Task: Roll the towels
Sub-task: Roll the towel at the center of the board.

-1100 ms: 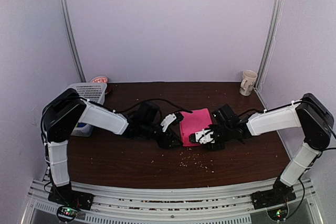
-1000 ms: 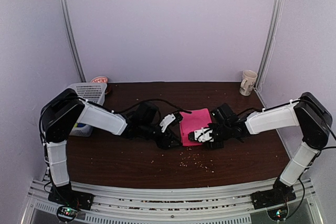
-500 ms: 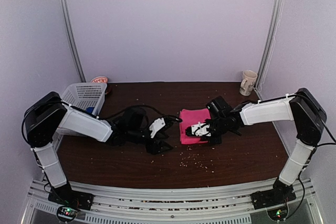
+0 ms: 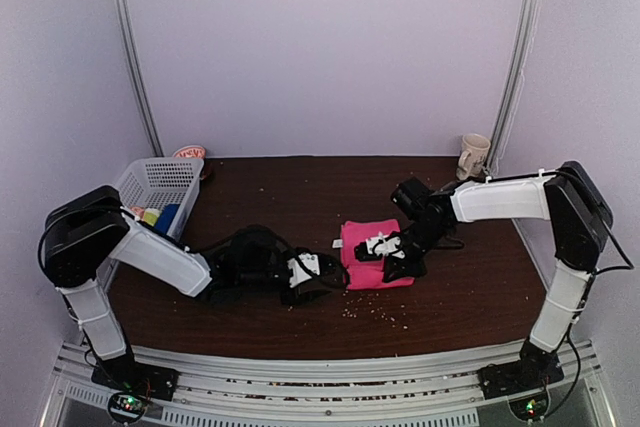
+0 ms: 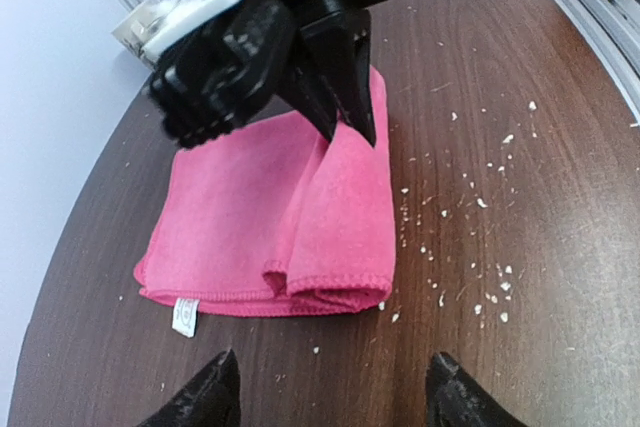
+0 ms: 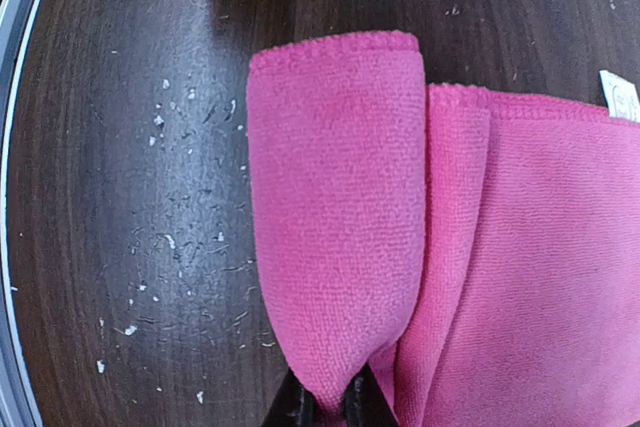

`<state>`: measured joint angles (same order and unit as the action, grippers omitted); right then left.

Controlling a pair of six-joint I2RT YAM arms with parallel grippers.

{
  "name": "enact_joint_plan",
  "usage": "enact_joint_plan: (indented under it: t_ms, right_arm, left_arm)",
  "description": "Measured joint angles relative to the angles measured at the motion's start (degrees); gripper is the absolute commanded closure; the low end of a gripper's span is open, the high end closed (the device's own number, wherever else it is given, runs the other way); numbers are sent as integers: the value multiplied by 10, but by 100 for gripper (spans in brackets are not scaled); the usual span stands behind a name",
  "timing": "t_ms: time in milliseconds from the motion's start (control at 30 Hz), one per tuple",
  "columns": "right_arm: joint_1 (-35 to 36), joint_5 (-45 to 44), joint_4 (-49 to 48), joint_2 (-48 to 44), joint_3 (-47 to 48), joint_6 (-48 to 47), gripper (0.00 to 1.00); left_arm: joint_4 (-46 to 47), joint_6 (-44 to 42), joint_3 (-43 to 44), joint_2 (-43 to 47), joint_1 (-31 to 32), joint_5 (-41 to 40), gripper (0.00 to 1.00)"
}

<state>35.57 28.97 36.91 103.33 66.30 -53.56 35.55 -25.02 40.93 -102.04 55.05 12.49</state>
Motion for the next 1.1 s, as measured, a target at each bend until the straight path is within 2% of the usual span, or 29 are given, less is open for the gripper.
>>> enact_joint_plan:
  t_ms: [267,567,733,933,1100]
  right_arm:
    - [-13,46,53,42,35,-2,95]
    - [-24,79,115,83,85,-22,95]
    - [-26,91,140,95,98,-33,96]
    - [-29,101,170,106,113,-41,96]
    - [-30,103,185,110,119,-47,95]
  left_arm:
    - [8,-64,42,-65,54,-39,36]
    - [17,-104,64,-87,64,-69,37]
    - [18,-127,82,-107,70,-83,41]
    - [17,-155,96,-133,83,-104,57]
    - [16,-166,102,-139,87,-118,77]
